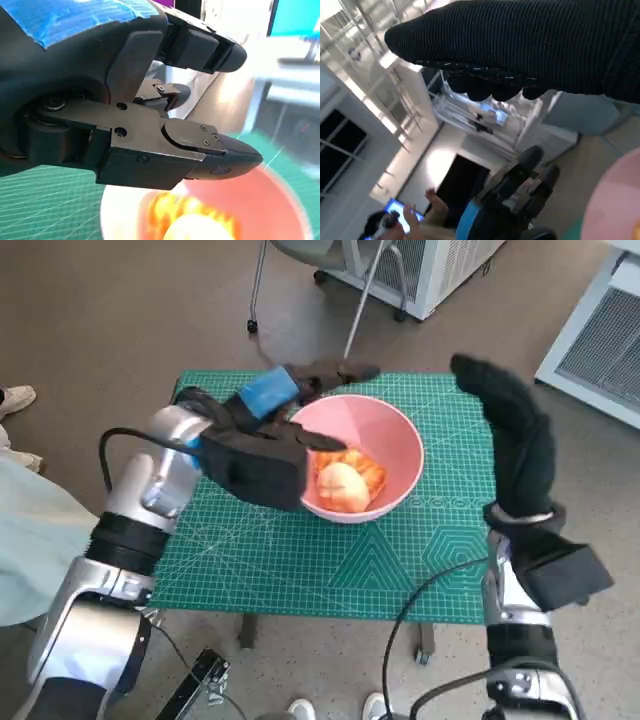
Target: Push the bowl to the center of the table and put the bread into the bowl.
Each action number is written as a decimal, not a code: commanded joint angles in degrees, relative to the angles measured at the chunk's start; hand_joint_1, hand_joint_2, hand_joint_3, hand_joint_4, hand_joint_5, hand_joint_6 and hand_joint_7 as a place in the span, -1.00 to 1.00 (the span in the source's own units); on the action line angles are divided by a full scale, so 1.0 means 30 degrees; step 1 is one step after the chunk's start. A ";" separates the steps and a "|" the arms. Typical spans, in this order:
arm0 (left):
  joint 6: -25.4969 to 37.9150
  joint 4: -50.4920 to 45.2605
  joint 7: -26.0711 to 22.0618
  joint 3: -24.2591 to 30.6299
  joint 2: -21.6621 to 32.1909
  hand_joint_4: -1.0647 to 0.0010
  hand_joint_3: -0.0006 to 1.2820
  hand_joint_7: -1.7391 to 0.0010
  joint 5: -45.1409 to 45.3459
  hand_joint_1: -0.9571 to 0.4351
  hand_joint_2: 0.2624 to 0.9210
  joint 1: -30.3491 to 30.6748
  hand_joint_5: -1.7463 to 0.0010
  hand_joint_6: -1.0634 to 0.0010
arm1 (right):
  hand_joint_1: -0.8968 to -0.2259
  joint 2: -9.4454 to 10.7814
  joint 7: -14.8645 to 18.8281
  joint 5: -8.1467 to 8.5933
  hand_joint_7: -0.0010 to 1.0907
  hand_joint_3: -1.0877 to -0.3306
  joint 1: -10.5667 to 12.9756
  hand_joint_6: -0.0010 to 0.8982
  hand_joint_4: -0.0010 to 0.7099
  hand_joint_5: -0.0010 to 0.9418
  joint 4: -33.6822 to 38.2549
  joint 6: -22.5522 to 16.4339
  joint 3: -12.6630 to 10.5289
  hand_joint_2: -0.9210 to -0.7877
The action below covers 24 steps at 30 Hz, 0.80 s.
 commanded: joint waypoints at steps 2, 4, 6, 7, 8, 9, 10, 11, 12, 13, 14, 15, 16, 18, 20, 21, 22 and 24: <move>-0.1683 -0.1118 0.1168 0.2167 0.0411 0.31 -1.00 0.85 -0.2592 0.15 0.92 0.1316 0.95 -0.06 | 0.16 -0.0143 -0.0692 -0.0574 0.53 0.32 -0.0534 -0.82 -0.06 -1.00 0.0262 0.0009 -0.0118 -1.00; -0.2220 -0.1690 0.1849 0.2852 0.0269 0.27 -1.00 0.85 -0.3274 0.18 0.92 0.1940 0.95 -0.07 | 0.13 -0.0249 -0.0934 -0.0716 0.52 0.32 -0.0765 -0.84 -0.06 -1.00 0.0163 0.0126 -0.0176 -1.00; -0.2804 -0.2248 0.2530 0.3514 0.0036 0.24 -1.00 0.85 -0.3967 0.23 0.91 0.2661 0.94 -0.07 | 0.15 -0.0355 -0.1203 -0.0879 0.52 0.32 -0.1010 -0.84 -0.04 -0.98 0.0108 0.0231 -0.0248 -1.00; -0.3021 -0.2422 0.2771 0.3740 -0.0090 0.22 -1.00 0.86 -0.4235 0.26 0.90 0.2926 0.94 -0.07 | 0.17 -0.0411 -0.1285 -0.0919 0.51 0.32 -0.1124 -0.84 -0.01 -0.97 0.0149 0.0252 -0.0291 -1.00; -0.3426 -0.2628 0.3012 0.4104 -0.0341 0.21 -1.00 0.86 -0.4795 0.28 0.90 0.3422 0.95 -0.07 | 0.19 -0.0429 -0.1326 -0.0858 0.50 0.32 -0.1279 -0.84 0.01 -0.97 0.0156 0.0313 -0.0337 -1.00; -0.3710 -0.2773 0.3182 0.4344 -0.0510 0.20 -1.00 0.86 -0.5194 0.30 0.90 0.3771 0.95 -0.06 | 0.19 -0.0440 -0.1357 -0.0810 0.49 0.32 -0.1384 -0.82 0.02 -0.96 0.0159 0.0358 -0.0364 -1.00; -0.4032 -0.2870 0.3385 0.4600 -0.0799 0.19 -1.00 0.86 -0.5676 0.32 0.90 0.4184 0.95 -0.06 | 0.20 -0.0434 -0.1318 -0.0664 0.47 0.32 -0.1504 -0.80 0.04 -0.96 0.0141 0.0442 -0.0388 -1.00; -0.4247 -0.2936 0.3516 0.4763 -0.0987 0.19 -1.00 0.87 -0.6002 0.34 0.90 0.4459 0.95 -0.04 | 0.20 -0.0427 -0.1294 -0.0567 0.46 0.32 -0.1579 -0.78 0.05 -0.96 0.0125 0.0500 -0.0400 -1.00; -0.4479 -0.3017 0.3740 0.4918 -0.1248 0.19 -1.00 0.87 -0.6289 0.35 0.90 0.4802 0.95 -0.04 | 0.20 -0.0391 -0.1224 -0.0421 0.45 0.32 -0.1640 -0.77 0.05 -0.96 0.0035 0.0622 -0.0395 -1.00; -0.4638 -0.3053 0.3913 0.5005 -0.1443 0.20 -1.00 0.88 -0.6459 0.35 0.90 0.5012 0.96 -0.02 | 0.20 -0.0386 -0.1150 -0.0297 0.44 0.32 -0.1693 -0.76 0.06 -0.96 0.0001 0.0706 -0.0408 -1.00; -0.4819 -0.3084 0.4153 0.5153 -0.1735 0.20 -1.00 0.88 -0.6727 0.35 0.90 0.5332 0.96 0.00 | 0.20 -0.0353 -0.1006 -0.0087 0.43 0.32 -0.1738 -0.75 0.06 -0.96 -0.0125 0.0876 -0.0397 -1.00; -0.4944 -0.3105 0.4315 0.5257 -0.1935 0.21 -1.00 0.88 -0.6914 0.35 0.90 0.5552 0.97 0.01 | 0.20 -0.0332 -0.0903 0.0063 0.43 0.32 -0.1765 -0.75 0.06 -0.96 -0.0220 0.1003 -0.0387 -1.00; -0.5009 -0.3119 0.4447 0.5362 -0.2175 0.22 -1.00 0.89 -0.7134 0.34 0.90 0.5783 0.97 0.03 | 0.20 -0.0332 -0.0784 0.0224 0.42 0.32 -0.1798 -0.75 0.05 -0.96 -0.0312 0.1148 -0.0371 -1.00; -0.5003 -0.3250 0.4608 0.5515 -0.2517 0.24 -1.00 0.90 -0.7437 0.32 0.90 0.6176 0.98 0.07 | 0.21 -0.0334 -0.0666 0.0386 0.41 0.32 -0.1806 -0.74 0.05 -0.96 -0.0544 0.1423 -0.0314 -1.00; -0.4849 -0.3450 0.4744 0.5640 -0.2798 0.28 -1.00 0.92 -0.7635 0.30 0.90 0.6525 0.99 0.12 | 0.20 -0.0336 -0.0579 0.0519 0.40 0.32 -0.1774 -0.73 0.04 -0.97 -0.0834 0.1736 -0.0252 -1.00; -0.4760 -0.3530 0.4791 0.5692 -0.2905 0.29 -1.00 0.92 -0.7691 0.29 0.90 0.6645 0.99 0.14 | 0.20 -0.0334 -0.0533 0.0585 0.40 0.33 -0.1755 -0.73 0.04 -0.97 -0.0961 0.1879 -0.0239 -1.00; -0.4648 -0.3608 0.4859 0.5763 -0.3021 0.30 -1.00 0.93 -0.7766 0.28 0.90 0.6779 1.00 0.14 | 0.20 -0.0326 -0.0504 0.0599 0.39 0.33 -0.1726 -0.72 0.04 -0.97 -0.1103 0.2012 -0.0216 -1.00; -0.4439 -0.3786 0.4913 0.5890 -0.3216 0.31 -1.00 0.93 -0.7906 0.26 0.90 0.6995 1.00 0.17 | 0.20 -0.0303 -0.0489 0.0544 0.39 0.34 -0.1648 -0.72 0.05 -0.97 -0.1385 0.2237 -0.0164 -1.00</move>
